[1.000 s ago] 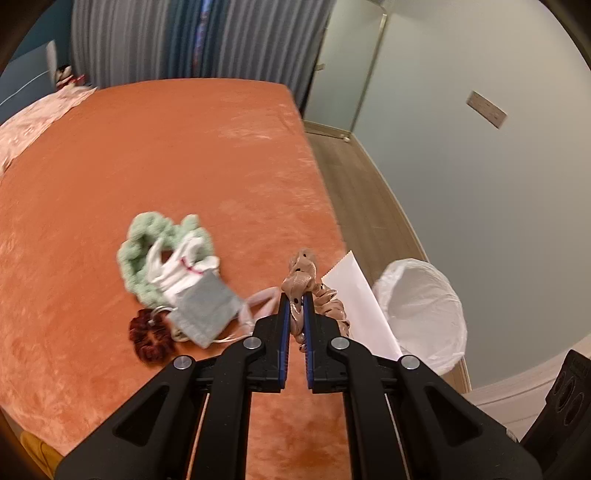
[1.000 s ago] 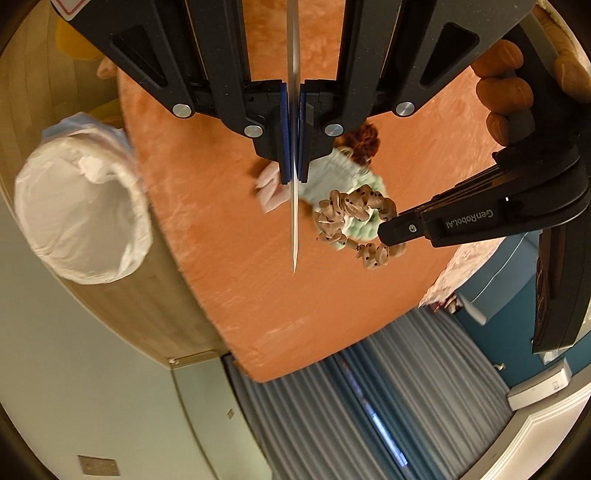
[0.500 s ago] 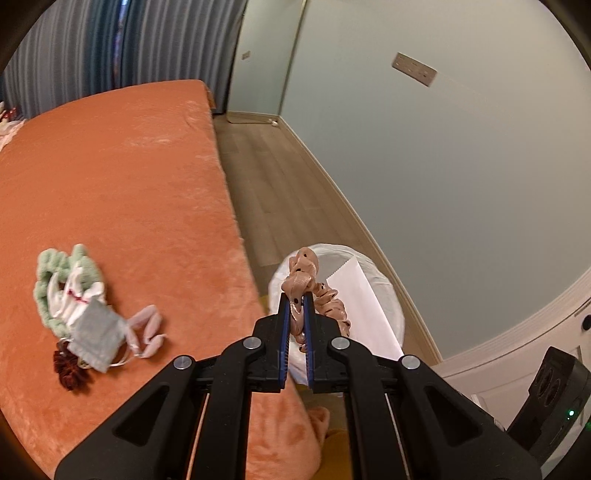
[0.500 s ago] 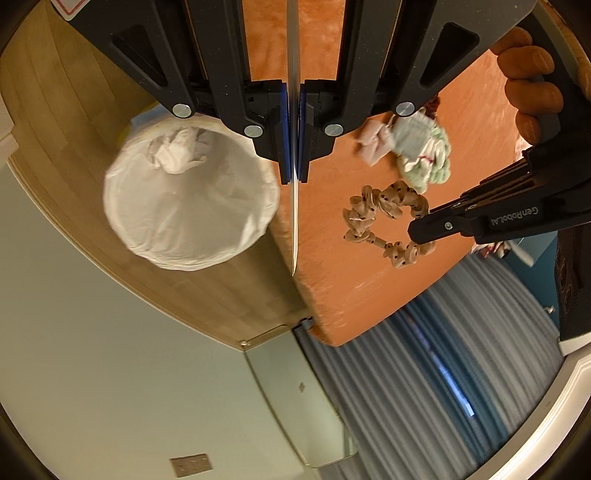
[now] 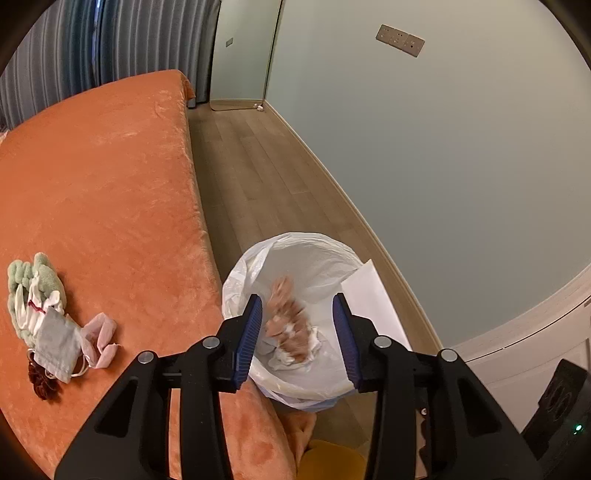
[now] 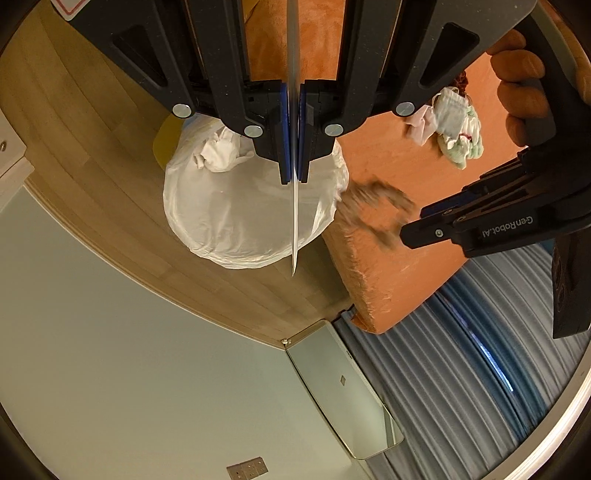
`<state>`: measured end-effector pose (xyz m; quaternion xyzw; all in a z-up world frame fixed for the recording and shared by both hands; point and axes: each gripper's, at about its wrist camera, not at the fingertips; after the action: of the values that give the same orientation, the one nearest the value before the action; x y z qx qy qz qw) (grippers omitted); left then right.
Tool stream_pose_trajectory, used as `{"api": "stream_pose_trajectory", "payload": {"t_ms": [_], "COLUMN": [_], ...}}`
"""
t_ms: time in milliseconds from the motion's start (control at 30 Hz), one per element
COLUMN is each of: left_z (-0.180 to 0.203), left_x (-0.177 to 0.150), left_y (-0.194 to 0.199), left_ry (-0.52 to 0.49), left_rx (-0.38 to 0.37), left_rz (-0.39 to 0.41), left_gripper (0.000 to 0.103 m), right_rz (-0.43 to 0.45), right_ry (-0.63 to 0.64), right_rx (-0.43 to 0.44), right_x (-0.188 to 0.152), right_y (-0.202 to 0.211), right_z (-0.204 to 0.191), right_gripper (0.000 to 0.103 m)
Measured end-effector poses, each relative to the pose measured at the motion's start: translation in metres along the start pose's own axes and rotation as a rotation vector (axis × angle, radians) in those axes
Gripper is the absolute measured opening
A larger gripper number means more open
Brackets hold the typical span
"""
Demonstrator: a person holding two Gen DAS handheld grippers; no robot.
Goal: Collect trash
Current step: 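Open both grippers to drop the scrunchie and paper strip into the bin, then move both open grippers back over the pile on the bed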
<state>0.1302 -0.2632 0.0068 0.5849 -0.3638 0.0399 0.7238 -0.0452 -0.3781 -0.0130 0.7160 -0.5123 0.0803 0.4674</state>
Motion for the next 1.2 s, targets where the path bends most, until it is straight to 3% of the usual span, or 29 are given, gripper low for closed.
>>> {"api": "stream_pose_trajectory", "payload": {"t_ms": [567,700,767,1200], "left_z": [-0.021,-0.029,-0.035,-0.078], "left_x": [-0.003,-0.006,-0.007,-0.013], "left_y": [-0.008,-0.005,-0.004,0.014], "left_ry": [0.001,0.014,0.016,0.087], "left_rx": [0.056,0.083,0.094,0.113], "left_rz": [0.001,0.015,0.023,0.041], "left_gripper": [0.038,0.052,0.052,0.053], "right_rz": [-0.020,-0.015,-0.005,-0.030], "right_ry": [0.014,0.027,0.036,0.109], "right_rx": [-0.008,-0.012,-0.012,-0.004], "right_x": [0.013,0.016,0.014,-0.003], "right_y": [-0.025,-0.029,-0.027,-0.026], "right_z": [-0.005,-0.012,-0.017,-0.060], "right_gripper": [0.004,0.016,0.030,0.037]}}
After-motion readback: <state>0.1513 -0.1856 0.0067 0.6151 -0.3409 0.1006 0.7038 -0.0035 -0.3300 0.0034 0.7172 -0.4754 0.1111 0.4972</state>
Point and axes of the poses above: each gripper's, at about its wrist camera, not at the fingertips, and y roughly against the way its jaws point, z to its right, x to its top, and after that the axes turned 14 degrees about x, right-handed
